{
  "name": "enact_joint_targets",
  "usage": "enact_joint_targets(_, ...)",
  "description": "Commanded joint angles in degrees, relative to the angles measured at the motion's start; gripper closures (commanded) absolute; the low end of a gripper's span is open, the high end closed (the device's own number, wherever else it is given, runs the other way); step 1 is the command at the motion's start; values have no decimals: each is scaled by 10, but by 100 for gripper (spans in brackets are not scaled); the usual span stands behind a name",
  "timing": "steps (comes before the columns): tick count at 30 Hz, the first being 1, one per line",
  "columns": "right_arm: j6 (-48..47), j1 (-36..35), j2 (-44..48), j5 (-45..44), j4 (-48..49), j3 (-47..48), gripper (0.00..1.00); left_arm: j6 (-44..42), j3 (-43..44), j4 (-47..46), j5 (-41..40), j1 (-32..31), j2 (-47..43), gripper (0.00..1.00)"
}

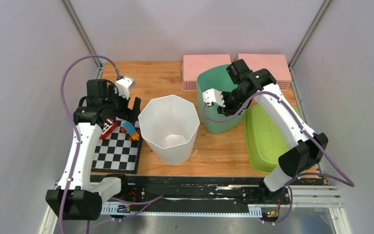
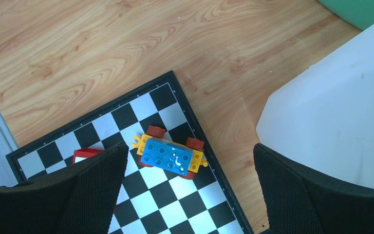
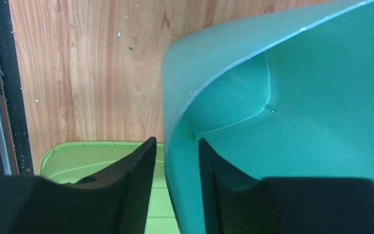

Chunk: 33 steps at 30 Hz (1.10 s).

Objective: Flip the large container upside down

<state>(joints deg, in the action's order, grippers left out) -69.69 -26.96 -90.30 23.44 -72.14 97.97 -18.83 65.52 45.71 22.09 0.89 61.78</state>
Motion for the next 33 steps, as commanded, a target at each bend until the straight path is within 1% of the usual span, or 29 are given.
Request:
enact_joint_targets(1,-7,7,-9,22,-34,6,69,5,-9,-9,7,-3,-2,0)
enact_joint_targets(2,-5,7,-11,19,-34,7,78,6,-10,-10,7,-3,-2,0)
enact_joint_targets(3,-4,7,-11,18,-35,8,92,6,-11,-11,7,-3,-2,0)
enact_joint_targets(4,-4,7,-11,16,-35,10,97,6,-12,-11,7,-3,-3,0)
enact_joint_targets(9,12,6,12,33,-36,42,98,6,-12,-13,6,-3,-3,0)
enact_joint_targets(16,54,6,76,27,28,100,98,7,-11,-14,5,-3,-4,0)
enact_joint_targets(19,65,6,98,0,71,113,98,7,-11,-14,4,-3,-5,0)
enact_joint_targets(23,67,7,116,-63,147,108,98,10,-12,-17,6,-3,-8,0)
enact_joint_targets(28,53,11,105,-152,234,108,98,10,-11,-18,5,-3,-10,0)
enact_joint_targets(30,47,18,89,-167,252,118,98,9,-11,-17,4,-3,-11,0)
enact_joint_targets(33,41,35,61,-160,262,141,98,9,-12,-18,3,-3,-13,0)
